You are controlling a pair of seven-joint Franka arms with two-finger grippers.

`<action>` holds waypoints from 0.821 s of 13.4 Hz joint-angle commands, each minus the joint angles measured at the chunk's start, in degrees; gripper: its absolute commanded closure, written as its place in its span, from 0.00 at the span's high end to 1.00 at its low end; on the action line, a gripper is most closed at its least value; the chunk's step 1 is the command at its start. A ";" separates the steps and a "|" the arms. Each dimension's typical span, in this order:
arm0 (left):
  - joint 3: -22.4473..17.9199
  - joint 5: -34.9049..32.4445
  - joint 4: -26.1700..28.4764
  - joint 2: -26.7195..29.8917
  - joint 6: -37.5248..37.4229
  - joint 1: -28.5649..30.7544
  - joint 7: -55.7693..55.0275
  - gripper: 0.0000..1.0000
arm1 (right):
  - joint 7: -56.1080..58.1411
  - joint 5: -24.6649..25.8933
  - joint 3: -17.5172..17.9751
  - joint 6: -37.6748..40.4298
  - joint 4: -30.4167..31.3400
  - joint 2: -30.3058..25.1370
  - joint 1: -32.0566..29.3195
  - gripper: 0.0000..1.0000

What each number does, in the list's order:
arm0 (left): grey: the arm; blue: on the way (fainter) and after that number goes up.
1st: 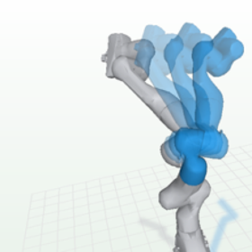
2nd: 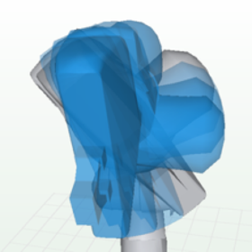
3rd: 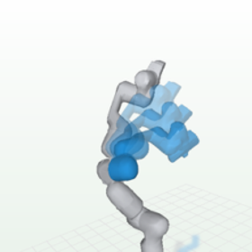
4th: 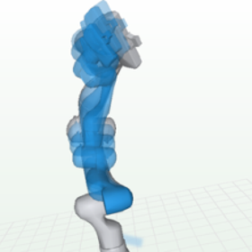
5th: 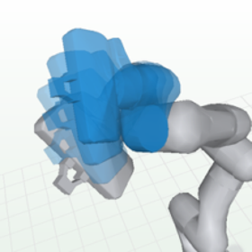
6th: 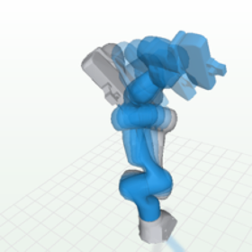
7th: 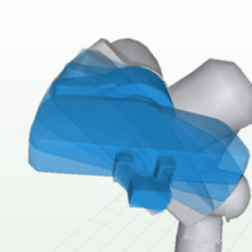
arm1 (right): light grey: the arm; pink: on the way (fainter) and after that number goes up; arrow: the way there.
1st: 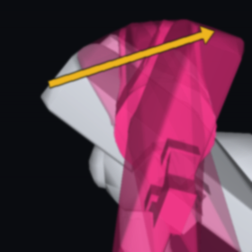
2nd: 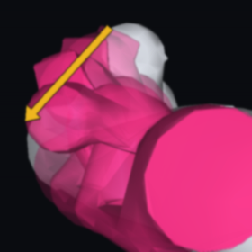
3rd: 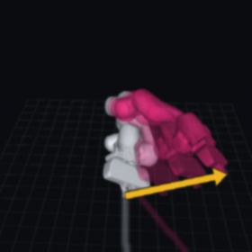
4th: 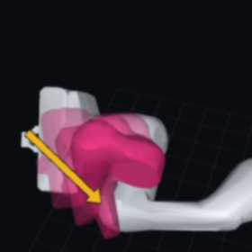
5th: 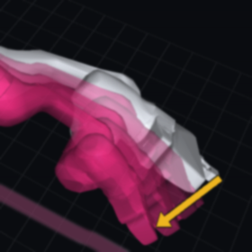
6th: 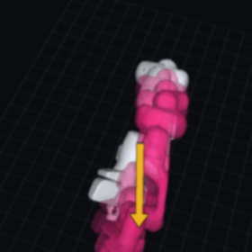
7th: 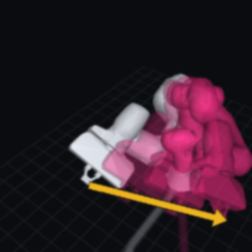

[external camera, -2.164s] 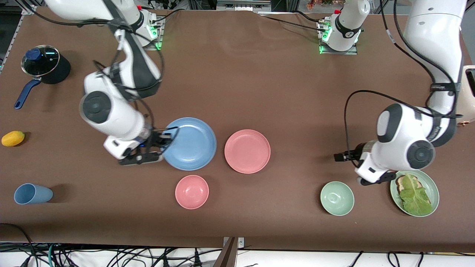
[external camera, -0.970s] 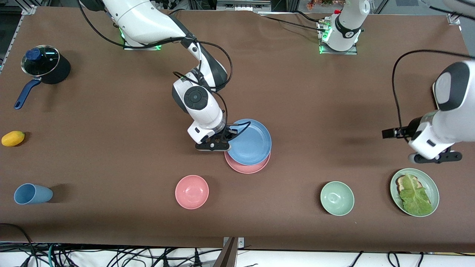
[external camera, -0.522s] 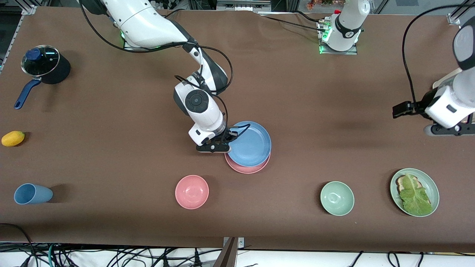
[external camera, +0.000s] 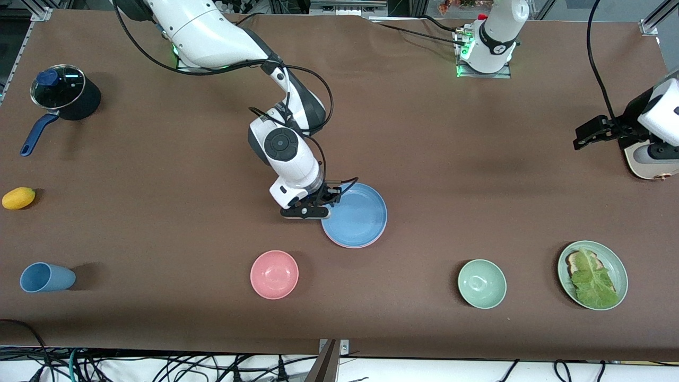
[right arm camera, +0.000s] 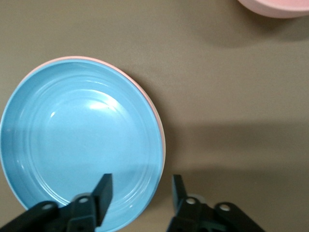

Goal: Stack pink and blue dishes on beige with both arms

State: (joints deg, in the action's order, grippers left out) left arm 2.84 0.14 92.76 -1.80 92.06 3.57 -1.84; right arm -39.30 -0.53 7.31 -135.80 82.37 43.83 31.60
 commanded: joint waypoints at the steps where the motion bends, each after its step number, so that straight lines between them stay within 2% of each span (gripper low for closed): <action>1: -0.90 1.00 1.20 2.15 -0.82 -1.64 1.05 1.00 | 0.63 0.44 -1.24 4.74 -0.99 -2.25 0.13 1.00; 5: -0.82 1.08 -1.26 2.15 -3.29 -1.55 1.05 1.00 | 1.15 3.94 -4.23 11.42 -0.99 -6.20 0.04 1.00; 9: -0.55 1.09 -1.53 1.62 -3.20 -1.20 1.48 1.00 | 6.33 3.78 -9.15 17.04 -0.99 -9.81 -0.22 1.00; 11: -0.55 1.00 -1.61 1.53 -2.59 -1.20 1.48 1.00 | 10.45 3.69 -13.09 20.47 -0.90 -11.30 -0.40 1.00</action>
State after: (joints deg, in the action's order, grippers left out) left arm 2.74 0.15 92.06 -0.06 89.85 2.47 -1.81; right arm -32.35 2.80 -3.10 -118.49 80.93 34.64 31.36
